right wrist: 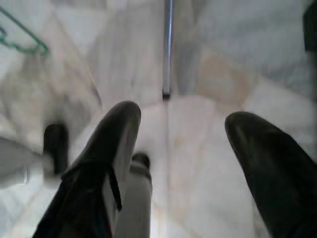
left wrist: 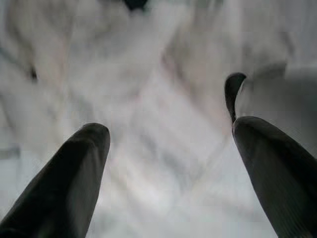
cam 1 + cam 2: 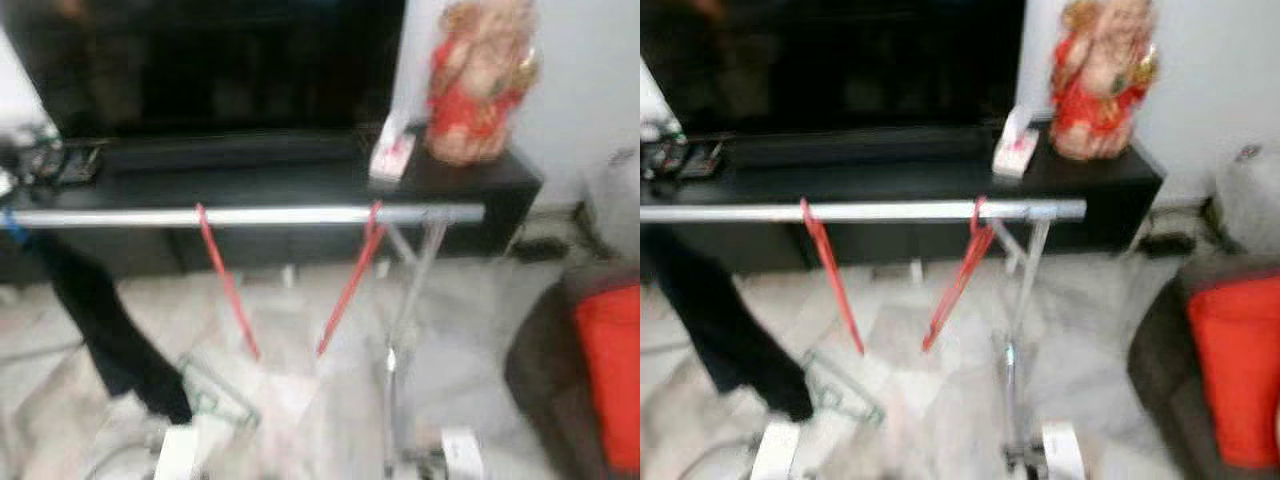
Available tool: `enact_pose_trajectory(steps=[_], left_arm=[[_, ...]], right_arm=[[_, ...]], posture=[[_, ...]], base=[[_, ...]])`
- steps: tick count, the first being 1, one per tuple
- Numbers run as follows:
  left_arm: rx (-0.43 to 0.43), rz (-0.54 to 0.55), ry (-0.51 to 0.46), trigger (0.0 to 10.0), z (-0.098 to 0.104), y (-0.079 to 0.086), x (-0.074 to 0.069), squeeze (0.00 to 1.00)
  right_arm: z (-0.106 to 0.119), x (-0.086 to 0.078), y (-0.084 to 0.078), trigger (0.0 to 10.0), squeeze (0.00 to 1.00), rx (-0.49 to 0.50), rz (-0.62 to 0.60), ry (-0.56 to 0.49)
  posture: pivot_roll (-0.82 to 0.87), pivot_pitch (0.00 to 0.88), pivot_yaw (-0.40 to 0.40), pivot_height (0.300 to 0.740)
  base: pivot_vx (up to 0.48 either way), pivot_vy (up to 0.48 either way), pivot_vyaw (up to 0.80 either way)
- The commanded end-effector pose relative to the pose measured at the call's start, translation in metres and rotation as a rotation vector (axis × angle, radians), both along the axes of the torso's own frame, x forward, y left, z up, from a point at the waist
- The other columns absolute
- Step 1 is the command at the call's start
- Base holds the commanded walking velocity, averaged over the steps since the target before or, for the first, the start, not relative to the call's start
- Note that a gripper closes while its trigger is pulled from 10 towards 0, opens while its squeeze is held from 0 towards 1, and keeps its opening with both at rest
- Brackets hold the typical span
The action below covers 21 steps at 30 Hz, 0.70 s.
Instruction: Hang hanger
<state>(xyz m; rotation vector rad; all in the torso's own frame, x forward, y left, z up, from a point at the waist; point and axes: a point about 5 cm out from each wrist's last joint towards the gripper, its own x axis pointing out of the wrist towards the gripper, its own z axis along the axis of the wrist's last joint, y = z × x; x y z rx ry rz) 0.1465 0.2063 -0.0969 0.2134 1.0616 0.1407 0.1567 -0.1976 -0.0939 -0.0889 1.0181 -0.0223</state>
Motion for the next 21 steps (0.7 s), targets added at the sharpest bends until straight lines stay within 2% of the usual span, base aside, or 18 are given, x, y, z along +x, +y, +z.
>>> enact_pose_trajectory(steps=[1, 12, 21], left_arm=[[0.016, -0.020, -0.034, 10.0, 0.0052, 0.0029, 0.0116, 0.00], [0.020, -0.020, -0.023, 10.0, 0.0040, 0.0052, 0.0076, 0.00], [0.017, -0.007, -0.033, 10.0, 0.0054, 0.0060, 0.0110, 0.00]], right_arm=[[-0.0020, -0.0032, 0.0042, 10.0, 0.00, 0.011, -0.005, 0.014], [-0.0022, -0.0032, 0.0054, 10.0, 0.00, 0.013, -0.004, 0.013], [-0.0008, 0.0001, 0.0046, 10.0, 0.00, 0.013, -0.010, 0.004]], posture=[[-0.10, 0.000, 0.004, 0.740], [-0.10, 0.000, 0.008, 0.740], [-0.10, 0.000, 0.006, 0.740]], base=[[-0.285, 0.000, 0.00], [-0.284, 0.000, 0.00], [-0.284, 0.000, 0.00]])
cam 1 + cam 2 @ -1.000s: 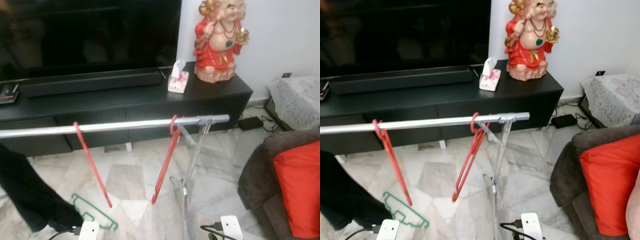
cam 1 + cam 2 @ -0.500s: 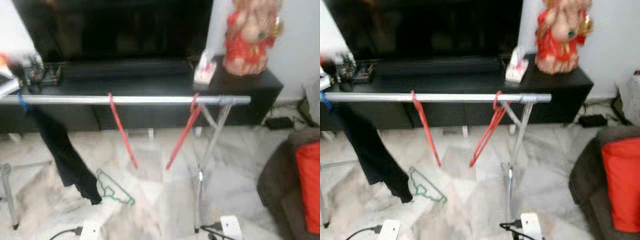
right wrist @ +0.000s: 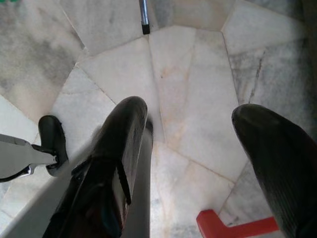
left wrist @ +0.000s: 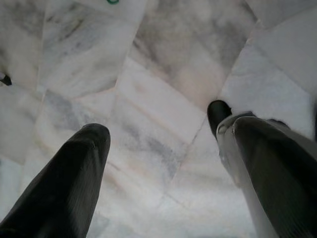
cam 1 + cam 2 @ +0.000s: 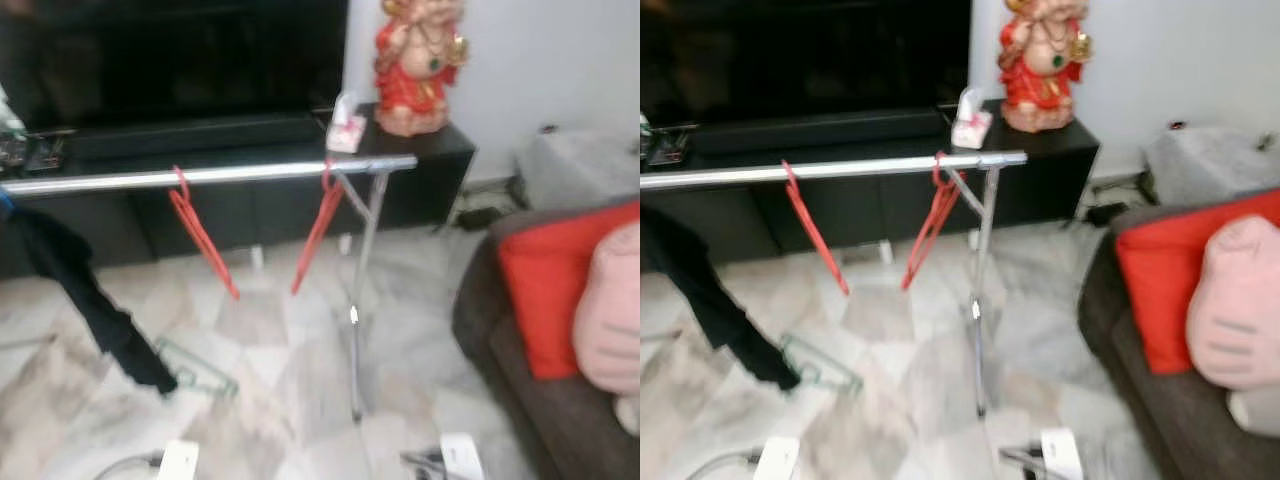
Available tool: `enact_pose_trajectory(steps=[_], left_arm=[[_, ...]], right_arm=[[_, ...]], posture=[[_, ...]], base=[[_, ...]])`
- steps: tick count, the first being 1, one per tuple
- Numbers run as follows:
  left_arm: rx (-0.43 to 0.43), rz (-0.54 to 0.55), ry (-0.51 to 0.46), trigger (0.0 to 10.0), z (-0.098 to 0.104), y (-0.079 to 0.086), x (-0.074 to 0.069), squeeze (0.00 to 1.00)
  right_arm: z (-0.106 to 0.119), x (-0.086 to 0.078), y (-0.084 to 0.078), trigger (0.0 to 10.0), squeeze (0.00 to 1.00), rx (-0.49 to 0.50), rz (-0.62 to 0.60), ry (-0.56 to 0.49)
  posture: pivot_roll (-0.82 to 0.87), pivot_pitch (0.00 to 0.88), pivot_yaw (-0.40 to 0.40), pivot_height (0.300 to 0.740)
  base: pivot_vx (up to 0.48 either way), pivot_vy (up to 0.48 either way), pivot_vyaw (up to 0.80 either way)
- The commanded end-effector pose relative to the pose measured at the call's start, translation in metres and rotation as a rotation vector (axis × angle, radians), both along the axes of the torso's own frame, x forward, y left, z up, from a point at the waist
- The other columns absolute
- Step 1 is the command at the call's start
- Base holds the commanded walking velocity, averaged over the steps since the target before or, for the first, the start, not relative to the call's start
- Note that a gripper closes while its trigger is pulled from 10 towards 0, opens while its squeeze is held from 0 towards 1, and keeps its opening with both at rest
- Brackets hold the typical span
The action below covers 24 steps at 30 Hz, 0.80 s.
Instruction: Hang hanger
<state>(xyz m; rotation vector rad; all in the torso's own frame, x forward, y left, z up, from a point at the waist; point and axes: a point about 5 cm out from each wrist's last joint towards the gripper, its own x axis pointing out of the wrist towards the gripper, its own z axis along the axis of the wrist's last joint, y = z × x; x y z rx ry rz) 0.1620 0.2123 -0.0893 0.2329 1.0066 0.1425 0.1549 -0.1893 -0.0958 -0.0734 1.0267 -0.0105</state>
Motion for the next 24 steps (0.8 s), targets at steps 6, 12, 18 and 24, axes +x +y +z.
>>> enact_pose_trajectory(steps=[6, 12, 18, 24], left_arm=[[-0.003, 0.007, 0.014, 10.0, -0.0014, -0.0006, -0.0024, 0.00], [-0.004, 0.013, 0.009, 10.0, -0.0006, -0.0004, -0.0005, 0.00], [-0.003, 0.018, 0.011, 10.0, -0.0005, 0.0004, -0.0006, 0.00], [-0.006, 0.019, 0.013, 10.0, -0.0008, -0.0007, -0.0007, 0.00]], right_arm=[[0.0020, 0.0037, -0.0042, 10.0, 0.00, -0.005, -0.015, -0.010], [0.0029, 0.0057, -0.0042, 10.0, 0.00, -0.002, -0.022, -0.019], [0.0032, 0.0067, -0.0042, 10.0, 0.00, -0.002, -0.015, -0.017], [0.0035, 0.0075, -0.0048, 10.0, 0.00, -0.002, -0.017, -0.016]], posture=[[-0.09, 0.000, 0.005, 0.740], [-0.08, 0.000, 0.004, 0.740], [-0.08, 0.000, 0.005, 0.740], [-0.08, 0.000, 0.002, 0.740]], base=[[-0.284, 0.000, 0.00], [-0.283, 0.000, 0.00], [-0.283, 0.000, 0.00], [-0.276, 0.000, 0.00]])
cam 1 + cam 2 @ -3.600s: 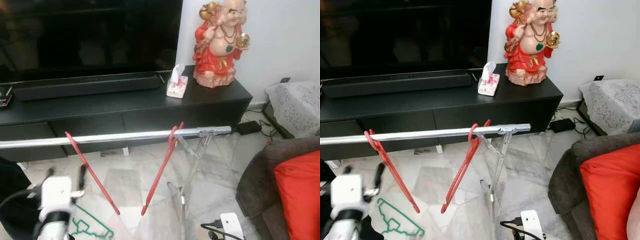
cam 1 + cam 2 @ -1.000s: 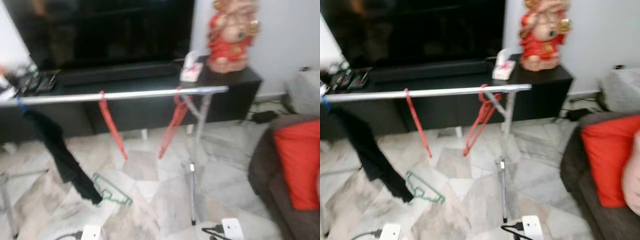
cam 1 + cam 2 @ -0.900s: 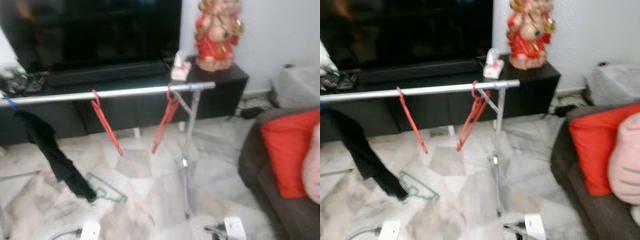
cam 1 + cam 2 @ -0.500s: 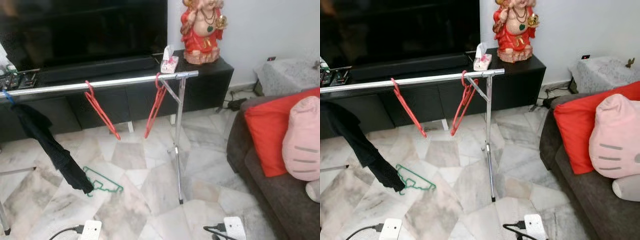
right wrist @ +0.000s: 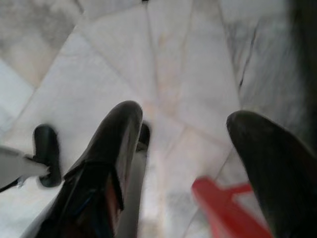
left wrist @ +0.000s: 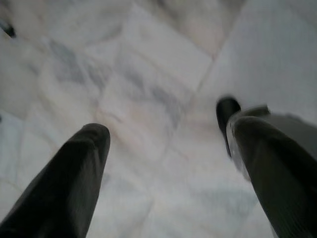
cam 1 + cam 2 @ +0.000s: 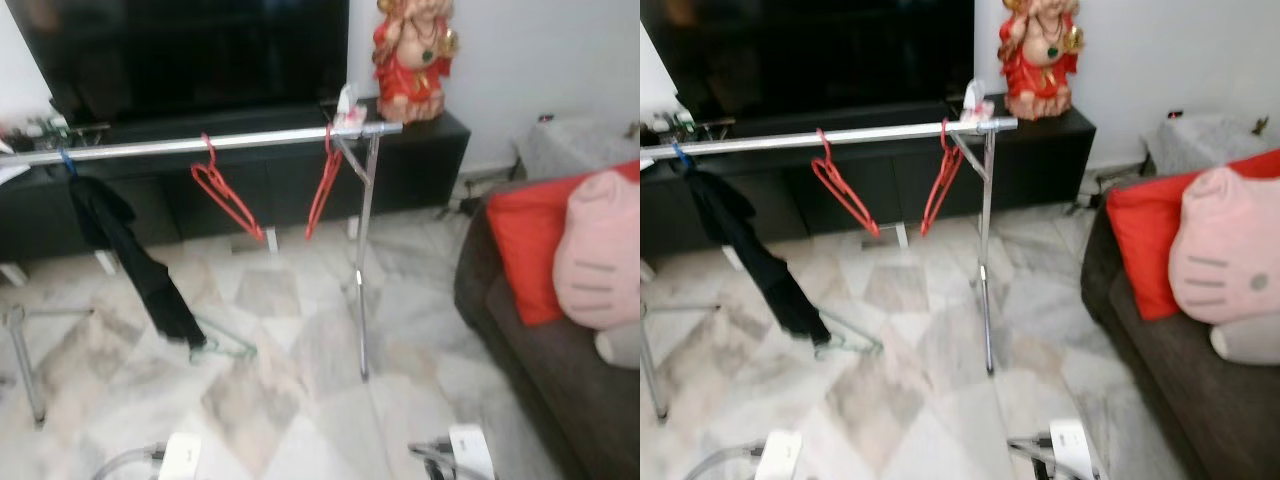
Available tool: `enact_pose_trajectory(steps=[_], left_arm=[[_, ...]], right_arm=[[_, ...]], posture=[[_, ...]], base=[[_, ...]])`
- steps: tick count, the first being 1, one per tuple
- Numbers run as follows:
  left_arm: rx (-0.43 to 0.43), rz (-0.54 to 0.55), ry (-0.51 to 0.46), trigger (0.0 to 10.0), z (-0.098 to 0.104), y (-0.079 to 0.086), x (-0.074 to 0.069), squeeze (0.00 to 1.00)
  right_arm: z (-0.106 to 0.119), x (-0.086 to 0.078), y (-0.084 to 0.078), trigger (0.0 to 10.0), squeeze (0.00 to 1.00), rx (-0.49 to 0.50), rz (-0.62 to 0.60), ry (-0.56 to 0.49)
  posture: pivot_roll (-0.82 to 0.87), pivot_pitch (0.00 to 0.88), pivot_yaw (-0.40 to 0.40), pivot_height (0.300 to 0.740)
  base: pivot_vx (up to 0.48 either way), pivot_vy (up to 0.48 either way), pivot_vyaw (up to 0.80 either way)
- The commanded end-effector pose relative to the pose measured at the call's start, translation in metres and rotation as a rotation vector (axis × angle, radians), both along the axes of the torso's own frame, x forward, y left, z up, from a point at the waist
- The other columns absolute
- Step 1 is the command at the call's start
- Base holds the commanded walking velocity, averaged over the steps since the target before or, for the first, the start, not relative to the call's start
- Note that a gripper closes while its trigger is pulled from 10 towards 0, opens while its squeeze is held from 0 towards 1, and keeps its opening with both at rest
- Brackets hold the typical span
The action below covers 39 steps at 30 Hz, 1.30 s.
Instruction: Hang hanger
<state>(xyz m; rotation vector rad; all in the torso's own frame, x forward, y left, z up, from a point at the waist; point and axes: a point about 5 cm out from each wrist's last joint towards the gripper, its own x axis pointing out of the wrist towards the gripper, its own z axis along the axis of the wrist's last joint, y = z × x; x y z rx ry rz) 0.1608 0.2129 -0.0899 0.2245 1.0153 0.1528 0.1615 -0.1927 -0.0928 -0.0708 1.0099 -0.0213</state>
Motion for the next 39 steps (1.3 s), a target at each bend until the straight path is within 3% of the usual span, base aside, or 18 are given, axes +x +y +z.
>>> enact_pose_trajectory(steps=[1, 8, 28, 39], left_arm=[[-0.005, 0.006, 0.007, 10.0, -0.0004, -0.0017, 0.0002, 0.00], [-0.007, 0.009, 0.011, 10.0, -0.0011, -0.0024, -0.0009, 0.00], [-0.020, 0.025, 0.034, 10.0, -0.0036, -0.0030, -0.0061, 0.00], [-0.010, 0.008, 0.042, 10.0, -0.0035, -0.0002, -0.0070, 0.00]], right_arm=[[0.0005, 0.0010, -0.0015, 10.0, 0.00, 0.001, -0.008, 0.000], [0.0008, 0.0014, -0.0021, 10.0, 0.00, 0.001, -0.005, 0.000], [0.0009, 0.0021, -0.0019, 10.0, 0.00, 0.003, -0.002, 0.003], [0.0005, 0.0015, -0.0017, 10.0, 0.00, 0.004, 0.002, 0.014]], posture=[[-0.08, 0.000, 0.002, 0.740], [-0.08, 0.000, 0.001, 0.740], [-0.08, 0.017, 0.002, 0.740], [-0.07, 0.015, 0.001, 0.740]], base=[[-0.270, 0.000, 0.00], [-0.266, 0.000, 0.00], [0.000, 0.000, 0.00], [0.000, 0.170, 0.00]])
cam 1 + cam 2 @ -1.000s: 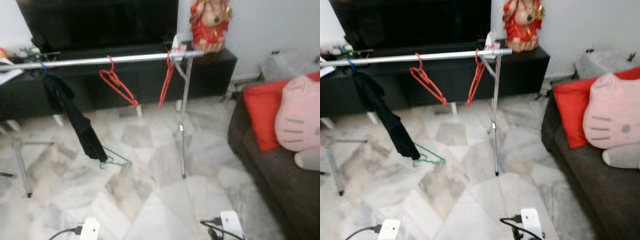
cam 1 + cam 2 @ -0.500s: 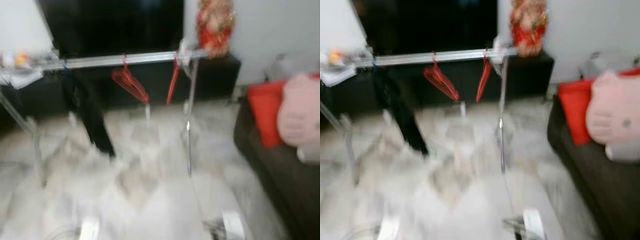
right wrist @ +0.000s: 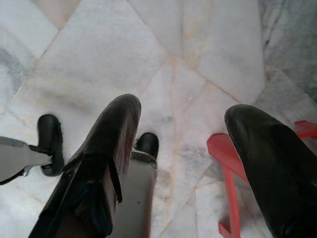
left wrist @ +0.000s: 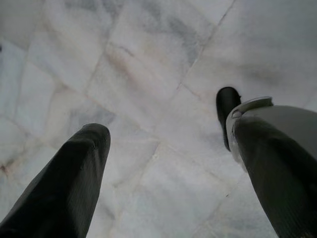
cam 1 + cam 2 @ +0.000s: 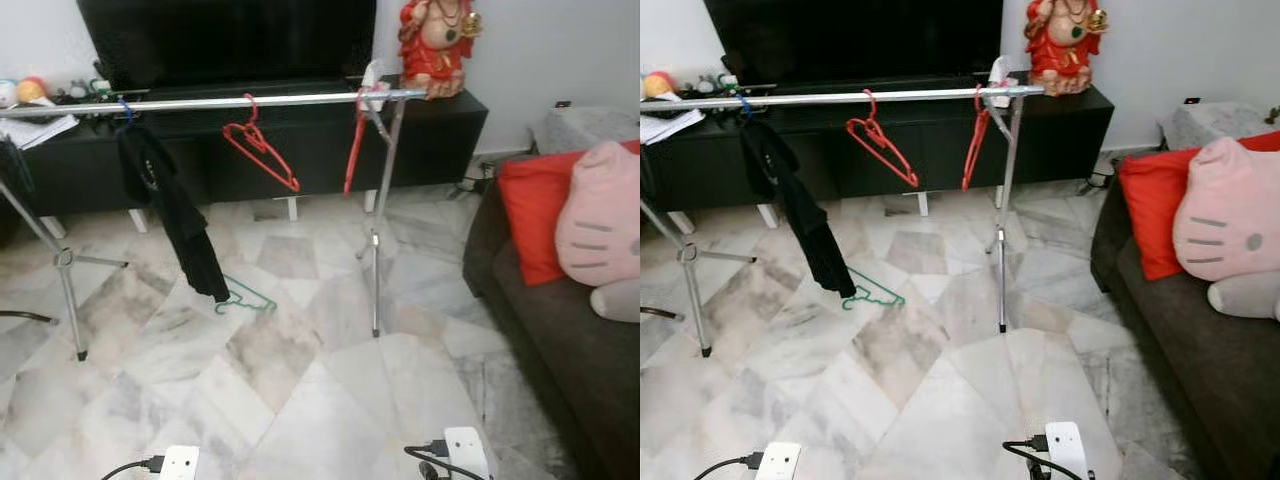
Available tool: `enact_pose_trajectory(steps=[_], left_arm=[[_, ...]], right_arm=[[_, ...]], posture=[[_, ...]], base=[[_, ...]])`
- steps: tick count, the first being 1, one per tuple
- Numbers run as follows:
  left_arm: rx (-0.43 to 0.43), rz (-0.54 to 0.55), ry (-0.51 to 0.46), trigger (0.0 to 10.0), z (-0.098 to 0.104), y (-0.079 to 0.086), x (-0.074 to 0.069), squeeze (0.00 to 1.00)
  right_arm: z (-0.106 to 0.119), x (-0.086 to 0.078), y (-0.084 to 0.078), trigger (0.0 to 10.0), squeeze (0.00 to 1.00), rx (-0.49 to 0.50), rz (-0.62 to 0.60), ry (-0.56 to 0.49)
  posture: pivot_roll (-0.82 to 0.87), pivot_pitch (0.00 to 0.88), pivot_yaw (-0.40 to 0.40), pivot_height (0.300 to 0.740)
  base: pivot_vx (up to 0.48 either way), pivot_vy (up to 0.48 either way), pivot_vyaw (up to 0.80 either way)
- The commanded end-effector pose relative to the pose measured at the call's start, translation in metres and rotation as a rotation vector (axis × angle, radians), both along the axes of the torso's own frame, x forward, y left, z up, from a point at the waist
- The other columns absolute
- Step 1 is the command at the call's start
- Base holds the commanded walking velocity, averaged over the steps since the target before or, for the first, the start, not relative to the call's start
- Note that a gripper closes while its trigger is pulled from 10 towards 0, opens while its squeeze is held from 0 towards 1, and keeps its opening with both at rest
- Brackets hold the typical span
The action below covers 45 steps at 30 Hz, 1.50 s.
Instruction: Hang hanger
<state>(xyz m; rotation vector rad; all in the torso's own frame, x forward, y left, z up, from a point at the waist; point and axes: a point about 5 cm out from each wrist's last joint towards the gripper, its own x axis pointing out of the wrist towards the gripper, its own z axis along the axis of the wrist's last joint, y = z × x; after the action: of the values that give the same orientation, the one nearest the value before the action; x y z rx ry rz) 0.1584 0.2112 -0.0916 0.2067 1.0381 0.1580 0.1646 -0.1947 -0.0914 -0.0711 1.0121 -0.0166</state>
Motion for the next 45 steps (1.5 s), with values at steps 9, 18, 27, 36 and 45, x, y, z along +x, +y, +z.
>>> enact_pose_trajectory(steps=[9, 18, 27, 36, 45], left_arm=[[0.003, -0.012, 0.019, 10.0, -0.0012, 0.0013, -0.0031, 0.00], [0.007, -0.042, 0.023, 10.0, -0.0015, 0.0004, -0.0035, 0.00], [0.030, -0.093, 0.032, 10.0, -0.0019, -0.0010, -0.0040, 0.00], [0.028, -0.106, 0.028, 10.0, -0.0020, -0.0039, -0.0032, 0.00], [0.024, -0.112, 0.034, 10.0, -0.0023, -0.0019, -0.0049, 0.00]], right_arm=[[-0.0015, -0.0025, 0.0008, 10.0, 0.00, -0.001, 0.013, 0.028], [-0.0018, -0.0028, 0.0015, 10.0, 0.00, 0.001, 0.018, 0.032], [-0.0020, -0.0032, 0.0012, 10.0, 0.00, -0.007, 0.006, 0.033], [-0.0021, -0.0033, 0.0014, 10.0, 0.00, -0.005, 0.011, 0.038], [-0.0022, -0.0033, 0.0017, 10.0, 0.00, -0.003, 0.014, 0.041]], posture=[[-0.07, 0.011, 0.001, 0.740], [-0.07, 0.000, 0.005, 0.740], [-0.07, 0.002, 0.005, 0.740], [-0.07, 0.010, 0.005, 0.740], [-0.07, 0.018, 0.006, 0.740]], base=[[0.000, 0.102, -0.72], [0.000, 0.000, -0.78], [0.000, -0.104, -0.78], [0.000, 0.000, -0.78], [0.000, 0.000, -0.78]])
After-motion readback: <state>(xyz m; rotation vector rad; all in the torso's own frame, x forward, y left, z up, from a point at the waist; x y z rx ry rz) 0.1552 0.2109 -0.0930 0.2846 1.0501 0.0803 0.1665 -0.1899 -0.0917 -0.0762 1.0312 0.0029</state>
